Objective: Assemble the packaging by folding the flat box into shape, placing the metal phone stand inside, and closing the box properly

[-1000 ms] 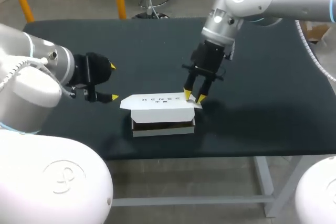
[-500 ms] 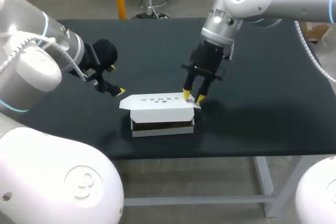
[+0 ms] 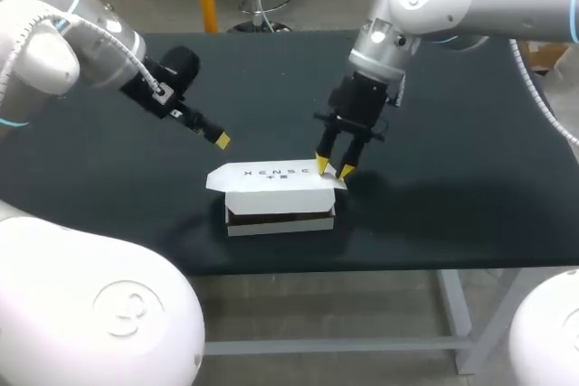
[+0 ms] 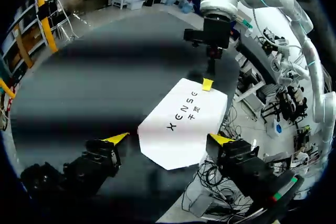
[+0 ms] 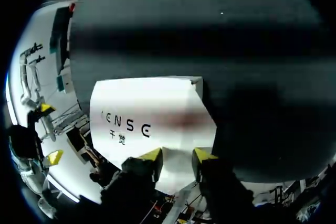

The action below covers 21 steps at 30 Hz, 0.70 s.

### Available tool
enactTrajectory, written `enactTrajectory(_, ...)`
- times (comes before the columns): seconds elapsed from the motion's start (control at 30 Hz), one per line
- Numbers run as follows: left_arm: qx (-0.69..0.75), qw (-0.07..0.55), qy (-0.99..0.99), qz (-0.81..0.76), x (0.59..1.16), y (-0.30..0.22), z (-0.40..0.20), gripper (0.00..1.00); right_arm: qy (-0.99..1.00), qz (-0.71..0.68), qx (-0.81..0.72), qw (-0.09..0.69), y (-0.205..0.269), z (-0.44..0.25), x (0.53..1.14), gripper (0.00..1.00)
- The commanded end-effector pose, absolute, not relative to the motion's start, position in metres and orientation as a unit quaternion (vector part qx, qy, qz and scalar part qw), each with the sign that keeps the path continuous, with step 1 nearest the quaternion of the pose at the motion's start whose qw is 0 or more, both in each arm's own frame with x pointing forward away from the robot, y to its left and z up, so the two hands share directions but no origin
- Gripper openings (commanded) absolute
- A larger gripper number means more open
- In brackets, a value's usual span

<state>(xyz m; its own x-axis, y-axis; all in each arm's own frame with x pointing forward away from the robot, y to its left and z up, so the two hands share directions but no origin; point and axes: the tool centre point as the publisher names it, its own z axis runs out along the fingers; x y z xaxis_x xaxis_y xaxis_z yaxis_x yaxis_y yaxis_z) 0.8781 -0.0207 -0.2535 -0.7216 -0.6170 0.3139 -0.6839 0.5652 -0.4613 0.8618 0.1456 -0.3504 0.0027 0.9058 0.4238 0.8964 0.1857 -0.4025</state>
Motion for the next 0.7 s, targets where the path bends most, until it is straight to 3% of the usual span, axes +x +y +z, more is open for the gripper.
enactTrajectory(0.03, 0.424, 0.131, -0.869, 0.217, 0.884, -0.021, -0.252, 1.0, -0.708, 0.004, -0.637, 0.304, 0.146, -0.35, 0.86, 0.42)
enactTrajectory(0.23, 0.502, 0.175, -0.824, 0.195, 0.892, -0.025, -0.255, 1.0, -0.71, 0.001, -0.637, 0.302, 0.145, -0.35, 0.86, 0.43)
enactTrajectory(0.47, 0.602, 0.179, -0.765, 0.142, 0.889, -0.029, -0.269, 1.0, -0.711, 0.003, -0.636, 0.3, 0.145, -0.352, 0.86, 0.43)
enactTrajectory(0.53, 0.649, 0.159, -0.733, 0.126, 0.887, -0.029, -0.275, 1.0, -0.711, 0.003, -0.635, 0.301, 0.145, -0.353, 0.86, 0.43)
enactTrajectory(0.6, 0.724, 0.07, -0.679, 0.105, 0.888, -0.028, -0.281, 1.0, -0.712, 0.003, -0.635, 0.3, 0.145, -0.353, 0.86, 0.43)
enactTrajectory(0.7, 0.724, 0.07, -0.679, 0.105, 0.888, -0.028, -0.281, 1.0, -0.712, 0.001, -0.635, 0.3, 0.145, -0.354, 0.86, 0.43)
